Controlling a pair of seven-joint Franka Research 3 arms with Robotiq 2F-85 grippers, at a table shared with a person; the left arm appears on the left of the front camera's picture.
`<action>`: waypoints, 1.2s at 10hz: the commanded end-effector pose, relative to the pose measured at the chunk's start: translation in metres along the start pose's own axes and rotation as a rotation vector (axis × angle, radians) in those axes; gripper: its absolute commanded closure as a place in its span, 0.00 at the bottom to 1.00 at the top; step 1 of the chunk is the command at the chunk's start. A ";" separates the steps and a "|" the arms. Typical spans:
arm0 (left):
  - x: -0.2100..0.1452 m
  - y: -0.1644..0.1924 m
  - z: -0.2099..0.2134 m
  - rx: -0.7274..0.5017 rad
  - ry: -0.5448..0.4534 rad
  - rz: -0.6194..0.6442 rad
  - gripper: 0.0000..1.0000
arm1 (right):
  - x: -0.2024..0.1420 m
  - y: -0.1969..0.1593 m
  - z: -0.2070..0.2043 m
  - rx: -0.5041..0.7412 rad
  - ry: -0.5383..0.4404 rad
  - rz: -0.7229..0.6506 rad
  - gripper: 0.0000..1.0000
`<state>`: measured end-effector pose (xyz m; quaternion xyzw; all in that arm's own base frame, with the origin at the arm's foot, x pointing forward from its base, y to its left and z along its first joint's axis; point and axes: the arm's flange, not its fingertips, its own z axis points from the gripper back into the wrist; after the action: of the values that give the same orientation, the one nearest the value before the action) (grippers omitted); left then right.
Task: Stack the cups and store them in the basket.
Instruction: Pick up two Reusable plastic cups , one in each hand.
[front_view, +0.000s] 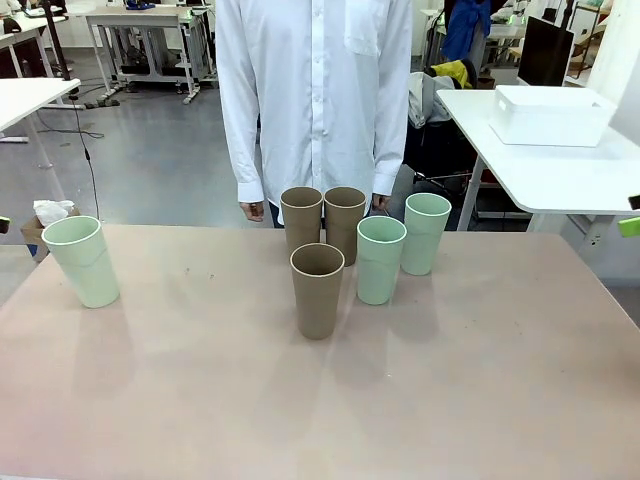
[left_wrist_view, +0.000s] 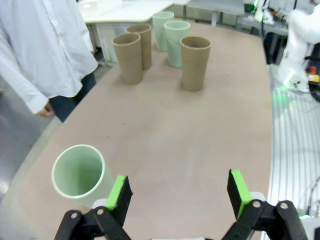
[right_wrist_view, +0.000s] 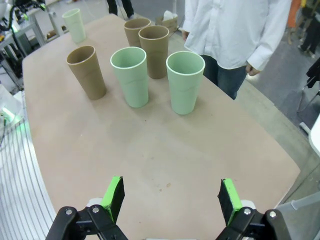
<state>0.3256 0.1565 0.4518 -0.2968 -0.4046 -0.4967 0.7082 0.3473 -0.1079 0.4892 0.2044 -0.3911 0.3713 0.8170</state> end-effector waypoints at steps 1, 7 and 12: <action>0.005 0.049 0.001 -0.055 -0.016 0.010 0.00 | 0.045 -0.034 -0.043 0.085 -0.056 0.028 0.00; -0.079 0.148 0.023 -0.135 -0.289 0.015 0.00 | 0.064 -0.084 -0.207 0.325 -0.247 0.018 0.00; -0.141 0.170 -0.006 -0.097 -0.459 -0.055 0.00 | 0.008 -0.106 -0.266 0.330 -0.393 0.043 0.00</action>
<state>0.4560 0.2699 0.3204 -0.4223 -0.5243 -0.4543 0.5834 0.5518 -0.0112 0.3306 0.4092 -0.4539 0.3965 0.6850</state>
